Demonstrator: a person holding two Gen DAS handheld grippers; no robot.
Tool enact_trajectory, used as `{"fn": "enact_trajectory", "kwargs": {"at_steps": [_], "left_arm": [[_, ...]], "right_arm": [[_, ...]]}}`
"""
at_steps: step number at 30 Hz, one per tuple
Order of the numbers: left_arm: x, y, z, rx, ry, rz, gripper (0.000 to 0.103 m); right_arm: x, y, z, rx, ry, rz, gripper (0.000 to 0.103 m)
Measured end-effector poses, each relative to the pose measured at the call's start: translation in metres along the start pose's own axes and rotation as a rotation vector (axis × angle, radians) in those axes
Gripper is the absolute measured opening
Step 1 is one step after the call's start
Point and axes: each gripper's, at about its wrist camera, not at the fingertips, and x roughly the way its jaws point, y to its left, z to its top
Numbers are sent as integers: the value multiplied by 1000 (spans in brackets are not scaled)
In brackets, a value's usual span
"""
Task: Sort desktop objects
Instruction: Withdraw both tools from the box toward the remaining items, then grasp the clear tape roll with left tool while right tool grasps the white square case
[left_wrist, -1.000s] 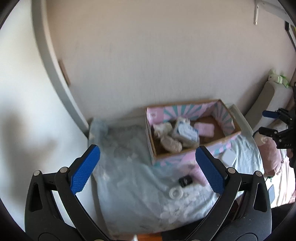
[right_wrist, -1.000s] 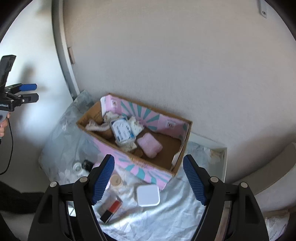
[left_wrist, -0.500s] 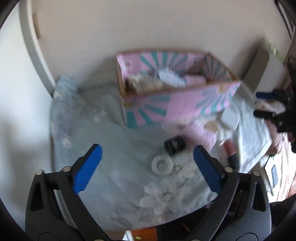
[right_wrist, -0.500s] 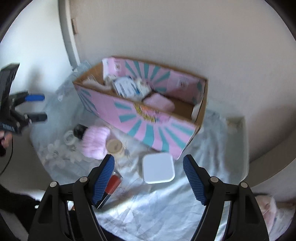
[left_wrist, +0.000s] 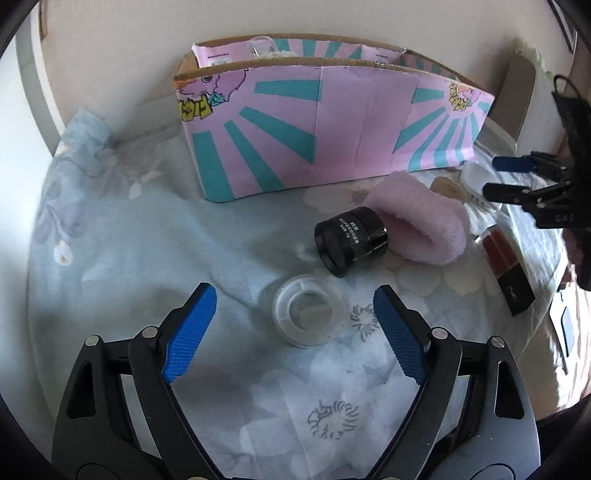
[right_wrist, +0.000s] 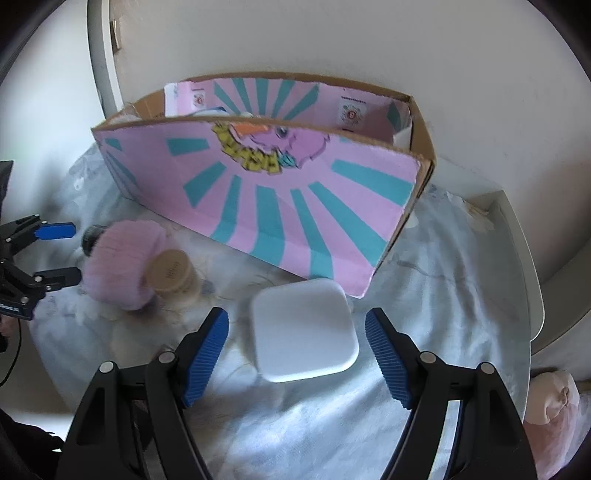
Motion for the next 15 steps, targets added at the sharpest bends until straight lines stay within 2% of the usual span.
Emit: {"fn": "enact_trajectory", "kwargs": {"at_steps": [6, 15], "left_arm": [[0, -11, -2, 48, -24, -1, 80], [4, -9, -4, 47, -24, 0, 71]], "right_arm": [[4, -1, -5, -11, 1, -18, 73], [3, 0, -4, -49, -18, -41, 73]]}}
